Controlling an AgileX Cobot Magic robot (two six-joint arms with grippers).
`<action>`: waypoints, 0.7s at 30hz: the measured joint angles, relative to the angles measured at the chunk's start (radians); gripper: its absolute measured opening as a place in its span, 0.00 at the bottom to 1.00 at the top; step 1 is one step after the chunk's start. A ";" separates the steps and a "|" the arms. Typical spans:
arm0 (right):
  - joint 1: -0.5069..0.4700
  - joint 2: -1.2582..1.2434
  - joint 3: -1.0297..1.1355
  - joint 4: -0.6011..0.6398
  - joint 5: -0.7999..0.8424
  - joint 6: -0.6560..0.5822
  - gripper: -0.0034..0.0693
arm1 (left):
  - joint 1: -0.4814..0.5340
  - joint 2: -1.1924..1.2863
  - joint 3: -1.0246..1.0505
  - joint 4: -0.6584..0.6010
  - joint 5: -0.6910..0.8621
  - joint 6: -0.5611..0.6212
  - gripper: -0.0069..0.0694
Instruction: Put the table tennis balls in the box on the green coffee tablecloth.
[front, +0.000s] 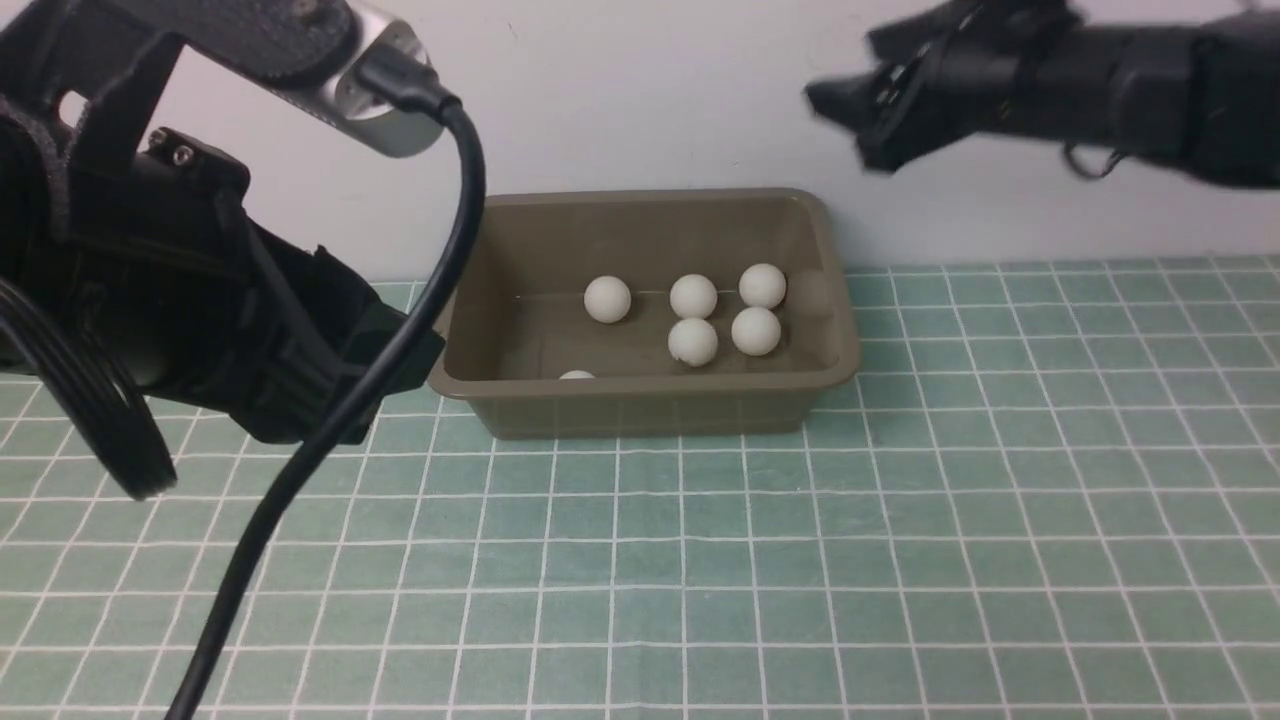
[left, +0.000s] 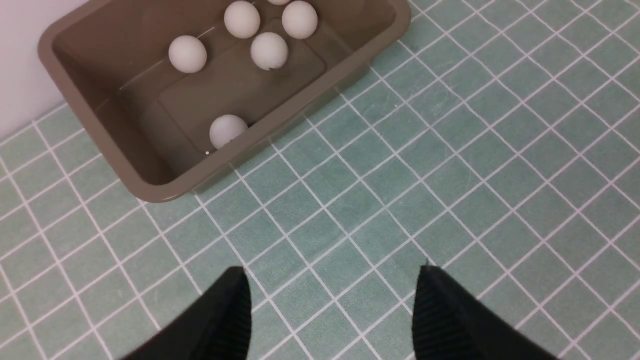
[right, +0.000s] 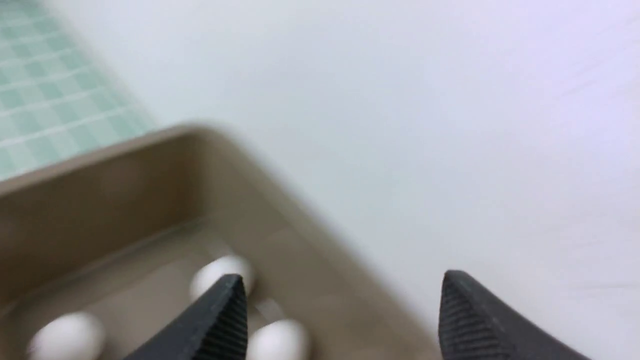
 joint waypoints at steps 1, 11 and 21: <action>-0.010 -0.025 0.000 -0.014 -0.014 0.031 0.69 | 0.000 0.000 0.000 0.000 0.000 0.000 0.61; -0.033 -0.287 0.001 -0.270 0.155 0.585 0.68 | 0.000 0.000 0.000 0.000 -0.024 0.000 0.61; 0.066 -0.320 0.002 -0.534 0.531 0.863 0.64 | 0.000 0.000 0.000 -0.007 -0.043 0.000 0.61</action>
